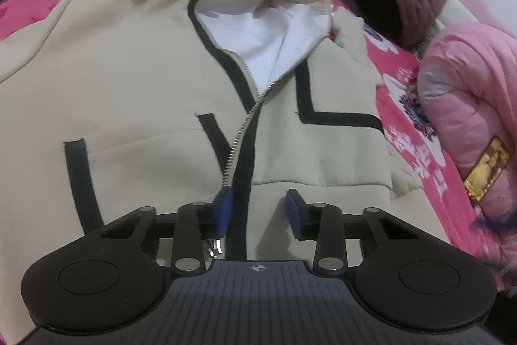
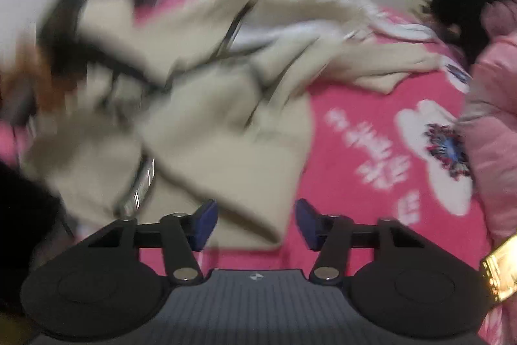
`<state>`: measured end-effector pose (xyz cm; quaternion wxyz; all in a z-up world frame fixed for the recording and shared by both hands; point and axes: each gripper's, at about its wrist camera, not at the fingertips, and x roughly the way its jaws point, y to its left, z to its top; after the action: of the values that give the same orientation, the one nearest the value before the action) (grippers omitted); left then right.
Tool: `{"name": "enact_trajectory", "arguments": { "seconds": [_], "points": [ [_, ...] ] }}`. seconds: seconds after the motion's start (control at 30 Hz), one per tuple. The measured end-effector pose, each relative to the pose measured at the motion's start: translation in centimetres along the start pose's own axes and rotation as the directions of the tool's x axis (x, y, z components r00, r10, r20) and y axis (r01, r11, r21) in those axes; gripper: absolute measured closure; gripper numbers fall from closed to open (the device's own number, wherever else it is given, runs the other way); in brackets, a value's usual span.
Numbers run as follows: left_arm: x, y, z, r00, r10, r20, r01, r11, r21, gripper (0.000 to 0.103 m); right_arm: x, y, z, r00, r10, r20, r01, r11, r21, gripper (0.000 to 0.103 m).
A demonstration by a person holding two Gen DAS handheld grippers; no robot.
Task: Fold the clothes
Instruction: 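Pinch the zipper edge with the left gripper while the right gripper folds the hoodie front over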
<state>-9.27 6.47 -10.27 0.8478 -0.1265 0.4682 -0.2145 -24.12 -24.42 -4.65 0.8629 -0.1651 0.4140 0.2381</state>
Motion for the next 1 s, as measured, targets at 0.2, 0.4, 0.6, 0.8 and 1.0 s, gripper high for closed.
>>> {"name": "enact_trajectory", "arguments": {
  "seconds": [0.2,0.4,0.6,0.8,1.0],
  "points": [
    [0.2,0.4,0.5,1.000,0.000,-0.017,-0.001,0.998,-0.060,0.074,2.9,6.5,-1.8,0.983,-0.172,0.062,0.183,0.922,-0.342,0.052],
    [0.4,0.2,0.4,1.000,0.012,-0.002,-0.012,0.999,-0.044,0.074,5.5,7.8,-1.5,0.980,-0.186,0.074,0.199,0.883,-0.425,0.073],
    [-0.1,0.2,0.2,1.000,0.026,0.015,-0.024,0.996,-0.084,0.103,3.0,5.7,-0.2,0.961,-0.239,0.141,0.267,0.935,-0.233,0.101],
    [-1.1,-1.7,-0.3,0.994,-0.098,-0.046,0.094,0.993,-0.072,0.103,-0.6,2.3,-1.2,0.938,-0.314,0.144,0.333,0.934,-0.131,0.101],
    [-1.3,-4.1,-1.3,0.982,-0.166,-0.095,0.171,0.984,0.047,0.100,1.0,-0.1,-4.7,0.950,-0.313,0.026,0.313,0.944,-0.106,0.101]
  ]
}}
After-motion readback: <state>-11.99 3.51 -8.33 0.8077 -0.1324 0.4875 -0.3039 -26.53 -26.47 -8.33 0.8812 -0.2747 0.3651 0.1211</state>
